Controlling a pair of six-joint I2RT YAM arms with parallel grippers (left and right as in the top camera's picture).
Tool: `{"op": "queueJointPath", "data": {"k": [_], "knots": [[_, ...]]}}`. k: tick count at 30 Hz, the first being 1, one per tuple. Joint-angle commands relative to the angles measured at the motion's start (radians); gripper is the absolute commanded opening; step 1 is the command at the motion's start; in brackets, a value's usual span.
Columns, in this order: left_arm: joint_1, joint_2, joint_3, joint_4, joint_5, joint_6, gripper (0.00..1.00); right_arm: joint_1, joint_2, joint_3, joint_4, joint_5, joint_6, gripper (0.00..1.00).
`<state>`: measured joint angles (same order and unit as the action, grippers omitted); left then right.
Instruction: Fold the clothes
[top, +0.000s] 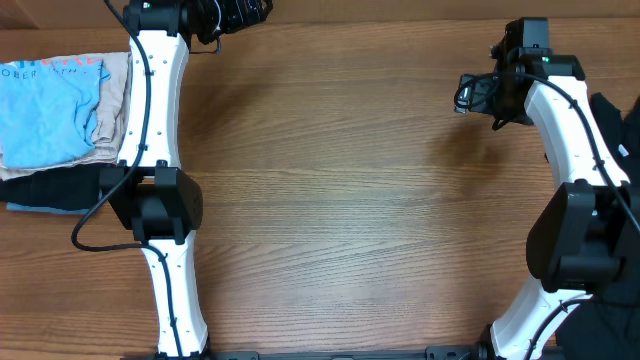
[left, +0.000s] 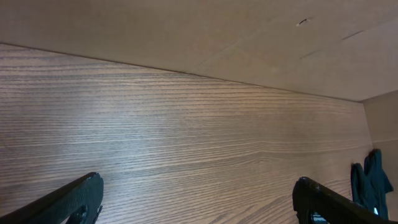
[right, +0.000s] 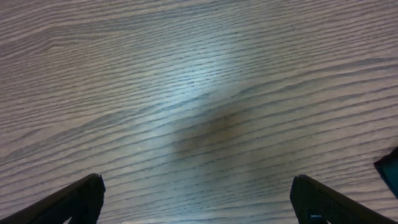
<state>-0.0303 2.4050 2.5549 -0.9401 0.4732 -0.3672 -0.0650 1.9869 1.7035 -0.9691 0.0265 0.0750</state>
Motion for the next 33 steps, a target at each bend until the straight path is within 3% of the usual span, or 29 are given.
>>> {"op": "queueJointPath", "data": {"k": [1, 6, 14, 19, 27, 33], "knots": [[0.004, -0.001, 0.006, 0.002, -0.013, 0.004, 1.00, -0.003, -0.050, 0.024, 0.003, 0.006, 0.005, 1.00], [0.004, -0.001, 0.006, 0.002, -0.013, 0.004, 1.00, -0.003, -0.222, 0.024, 0.002, 0.006, 0.005, 1.00], [0.004, -0.001, 0.006, 0.001, -0.013, 0.004, 1.00, 0.003, -0.815, 0.024, 0.002, 0.006, 0.005, 1.00], [0.004, -0.001, 0.006, 0.002, -0.013, 0.004, 1.00, 0.145, -1.177, -0.046, -0.008, 0.010, 0.004, 1.00], [0.003, -0.001, 0.006, 0.002, -0.013, 0.004, 1.00, 0.153, -1.825, -0.658, 0.246, -0.027, 0.032, 1.00], [0.004, -0.001, 0.006, 0.002, -0.013, 0.004, 1.00, 0.154, -1.948, -1.133, 0.642, -0.027, 0.106, 1.00]]}}
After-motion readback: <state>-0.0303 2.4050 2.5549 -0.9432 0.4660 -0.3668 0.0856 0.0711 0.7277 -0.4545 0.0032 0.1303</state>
